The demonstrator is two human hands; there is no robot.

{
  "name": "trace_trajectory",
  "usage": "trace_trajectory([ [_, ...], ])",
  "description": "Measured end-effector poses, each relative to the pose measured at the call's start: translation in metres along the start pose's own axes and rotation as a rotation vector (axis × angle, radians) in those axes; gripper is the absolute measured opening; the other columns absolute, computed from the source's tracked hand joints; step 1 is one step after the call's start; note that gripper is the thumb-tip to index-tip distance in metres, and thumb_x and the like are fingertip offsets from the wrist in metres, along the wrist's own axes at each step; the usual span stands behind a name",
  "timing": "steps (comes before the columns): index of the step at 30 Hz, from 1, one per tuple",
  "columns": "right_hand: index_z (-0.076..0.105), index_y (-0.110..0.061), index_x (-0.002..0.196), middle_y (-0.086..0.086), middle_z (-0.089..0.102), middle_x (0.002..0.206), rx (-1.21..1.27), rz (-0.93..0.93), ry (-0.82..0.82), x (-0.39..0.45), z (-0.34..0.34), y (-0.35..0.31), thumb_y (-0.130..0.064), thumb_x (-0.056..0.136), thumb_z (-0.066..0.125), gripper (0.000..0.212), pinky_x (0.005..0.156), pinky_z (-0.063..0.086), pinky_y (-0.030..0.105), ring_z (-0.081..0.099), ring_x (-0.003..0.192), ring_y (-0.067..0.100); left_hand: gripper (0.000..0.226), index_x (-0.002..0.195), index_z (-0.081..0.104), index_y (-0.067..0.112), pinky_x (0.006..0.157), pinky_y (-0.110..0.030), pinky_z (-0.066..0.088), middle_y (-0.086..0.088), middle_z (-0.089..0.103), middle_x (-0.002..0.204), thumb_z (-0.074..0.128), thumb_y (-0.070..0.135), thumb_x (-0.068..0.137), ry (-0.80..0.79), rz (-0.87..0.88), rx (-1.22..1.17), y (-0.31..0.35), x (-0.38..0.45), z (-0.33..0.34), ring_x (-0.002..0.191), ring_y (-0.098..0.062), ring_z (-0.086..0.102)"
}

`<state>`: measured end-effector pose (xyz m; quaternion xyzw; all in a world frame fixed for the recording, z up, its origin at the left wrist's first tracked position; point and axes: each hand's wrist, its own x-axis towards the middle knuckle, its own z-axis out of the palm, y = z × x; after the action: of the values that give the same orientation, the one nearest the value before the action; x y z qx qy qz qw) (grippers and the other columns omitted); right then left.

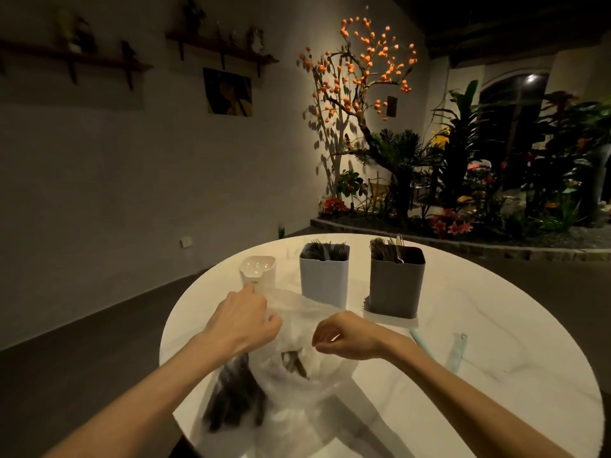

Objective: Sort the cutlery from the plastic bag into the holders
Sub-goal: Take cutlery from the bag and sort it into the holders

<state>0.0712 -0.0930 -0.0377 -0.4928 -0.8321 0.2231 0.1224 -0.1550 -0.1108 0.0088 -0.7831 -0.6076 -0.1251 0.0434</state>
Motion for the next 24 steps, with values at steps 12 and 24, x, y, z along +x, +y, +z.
trace_trajectory([
  [12,0.076,-0.007,0.102,0.010,0.073,0.100,-0.248,0.106,0.023,0.048,0.034,-0.057,-0.024,0.090,0.065,0.023,0.083,0.058,0.040,0.067,0.090,0.026,0.105,0.157,-0.008,0.014,0.073,-0.032,0.041,-0.021,-0.026,0.162,0.066,0.008,0.082,-0.081,-0.146,0.091,-0.036,-0.035,0.012,0.088,-0.028,0.059],
  [24,0.047,-0.015,0.142,0.012,0.051,0.140,-0.250,0.414,-0.023,0.089,0.082,-0.099,-0.062,0.082,0.066,0.078,0.110,0.039,0.055,0.049,0.129,0.034,0.100,0.156,-0.003,0.010,0.067,-0.031,0.043,-0.012,0.030,0.155,0.065,0.008,0.084,-0.043,-0.060,-0.127,-0.046,-0.036,0.038,0.102,-0.030,0.061],
])
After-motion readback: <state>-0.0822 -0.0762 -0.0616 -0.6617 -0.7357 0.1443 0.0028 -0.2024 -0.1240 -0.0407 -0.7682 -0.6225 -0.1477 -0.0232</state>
